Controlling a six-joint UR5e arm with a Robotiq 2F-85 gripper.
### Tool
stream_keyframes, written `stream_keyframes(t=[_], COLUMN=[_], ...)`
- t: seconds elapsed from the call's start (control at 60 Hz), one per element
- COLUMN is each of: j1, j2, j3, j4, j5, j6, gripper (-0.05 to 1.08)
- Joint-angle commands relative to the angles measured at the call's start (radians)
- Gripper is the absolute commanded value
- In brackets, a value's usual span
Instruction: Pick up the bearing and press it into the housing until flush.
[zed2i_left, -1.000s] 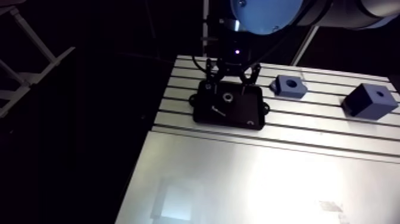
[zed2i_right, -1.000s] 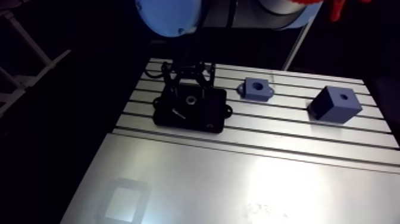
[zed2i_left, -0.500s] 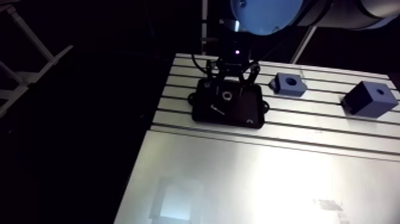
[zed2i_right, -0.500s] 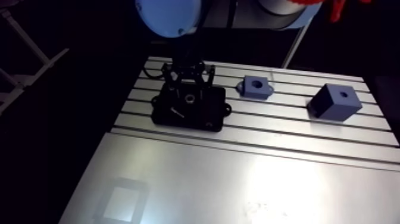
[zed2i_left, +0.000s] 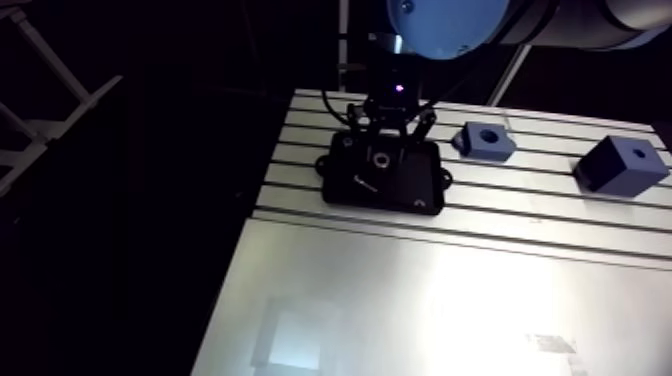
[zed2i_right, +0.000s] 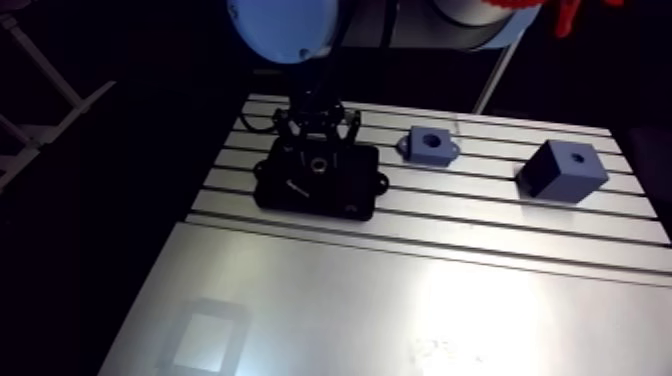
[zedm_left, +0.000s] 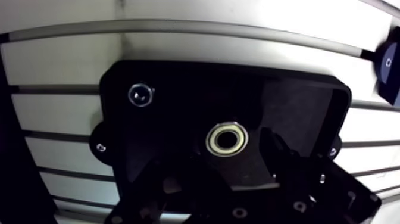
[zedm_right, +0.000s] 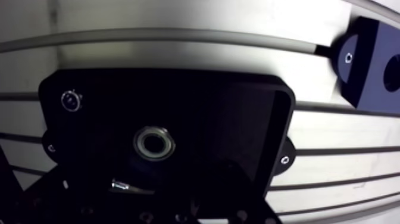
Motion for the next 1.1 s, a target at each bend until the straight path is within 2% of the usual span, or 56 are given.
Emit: stream_keyframes(t=[0.017,0.3,1.1], j1=[0.000,0.000,0.002], j2=[0.000,0.002,0.005], j3=[0.000,0.002,0.002], j4=[0.000,0.000,0.000], j5=[0.000,0.000,0.000], j6=[-0.002,-0.003,-0.006], gripper=[0.45,0.50,0.53])
